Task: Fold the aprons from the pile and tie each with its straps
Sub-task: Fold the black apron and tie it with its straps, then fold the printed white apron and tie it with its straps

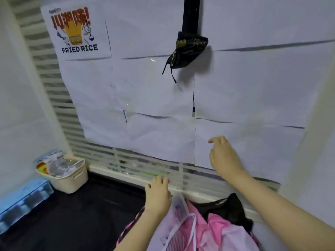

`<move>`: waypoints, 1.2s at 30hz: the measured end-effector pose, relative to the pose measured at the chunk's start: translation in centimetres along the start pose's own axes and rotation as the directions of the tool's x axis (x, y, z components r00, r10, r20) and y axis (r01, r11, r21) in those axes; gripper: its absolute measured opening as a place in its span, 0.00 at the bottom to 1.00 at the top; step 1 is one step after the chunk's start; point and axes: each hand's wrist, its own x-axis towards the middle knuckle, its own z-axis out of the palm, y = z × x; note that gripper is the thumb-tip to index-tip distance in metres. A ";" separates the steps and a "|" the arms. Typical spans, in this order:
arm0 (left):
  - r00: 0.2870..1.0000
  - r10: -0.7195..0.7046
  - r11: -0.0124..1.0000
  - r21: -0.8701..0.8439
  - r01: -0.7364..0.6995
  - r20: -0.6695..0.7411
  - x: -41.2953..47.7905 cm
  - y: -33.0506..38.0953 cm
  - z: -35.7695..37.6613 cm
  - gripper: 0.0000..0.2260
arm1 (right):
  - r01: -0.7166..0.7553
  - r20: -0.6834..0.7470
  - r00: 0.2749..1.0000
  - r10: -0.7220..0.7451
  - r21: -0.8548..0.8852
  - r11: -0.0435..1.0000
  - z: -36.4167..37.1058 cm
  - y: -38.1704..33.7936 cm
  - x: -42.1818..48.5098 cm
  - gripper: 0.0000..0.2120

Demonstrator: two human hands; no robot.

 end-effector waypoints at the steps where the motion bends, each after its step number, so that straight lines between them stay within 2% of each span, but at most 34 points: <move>1: 0.994 -0.003 1.000 0.024 0.000 0.106 -2.0 0.1 1.8 0.15 | -0.007 0.080 0.997 0.007 -0.003 1.000 1.8 0.5 -2.1 0.17; 3: 0.965 0.007 0.999 0.042 -0.019 0.263 -5.6 0.1 5.6 0.16 | -0.003 0.260 0.966 0.021 -0.070 0.998 5.2 1.3 -6.6 0.20; 5: 0.915 0.000 0.997 0.068 -0.030 0.402 -8.8 0.0 8.3 0.17 | 0.019 0.434 0.900 0.037 -0.125 0.992 7.8 1.9 -11.2 0.22; 9: 0.841 -0.058 0.996 0.091 0.010 0.538 -12.9 -0.4 11.4 0.22 | 0.109 0.684 0.729 0.011 -0.131 0.985 10.3 2.8 -18.2 0.28; 12: 0.768 -0.077 0.997 0.037 0.069 0.636 -14.8 -0.8 12.5 0.23 | 0.153 0.772 0.636 0.002 -0.128 0.980 11.0 3.5 -21.7 0.25; 15: 0.698 -0.092 0.987 -0.026 0.156 0.710 -16.2 -1.0 13.3 0.24 | 0.122 0.866 0.499 0.025 -0.099 0.988 11.3 4.1 -23.8 0.27; 18: 0.658 -0.077 0.989 -0.026 0.145 0.749 -17.5 -0.9 13.7 0.23 | 0.147 0.915 0.404 -0.005 -0.060 0.987 11.4 4.7 -25.4 0.32; 21: 0.642 -0.054 0.993 -0.024 0.112 0.765 -18.6 -0.8 14.4 0.27 | 0.139 0.939 0.344 -0.016 -0.034 0.990 11.4 5.0 -26.8 0.37; 25: 0.678 -0.054 0.996 -0.008 0.088 0.733 -20.1 0.1 15.0 0.25 | 0.087 0.931 0.365 -0.030 -0.002 0.996 11.5 5.2 -28.8 0.39; 28: 0.715 -0.080 0.990 -0.025 0.135 0.695 -21.3 0.8 15.3 0.25 | 0.130 0.897 0.436 -0.079 0.024 0.991 11.4 5.4 -30.2 0.30; 31: 0.766 -0.137 0.970 -0.073 0.234 0.627 -21.9 1.4 15.3 0.27 | 0.083 0.862 0.495 -0.104 0.072 0.994 11.1 5.2 -31.2 0.16; 33: 0.791 -0.215 0.932 -0.122 0.341 0.572 -21.9 1.4 15.0 0.28 | 0.041 0.834 0.540 -0.114 0.110 0.993 11.1 5.2 -31.8 0.12; 36: 0.775 -0.288 0.876 -0.171 0.450 0.563 -21.6 0.9 15.1 0.31 | -0.033 0.801 0.589 -0.111 0.161 0.986 11.4 5.8 -33.1 0.08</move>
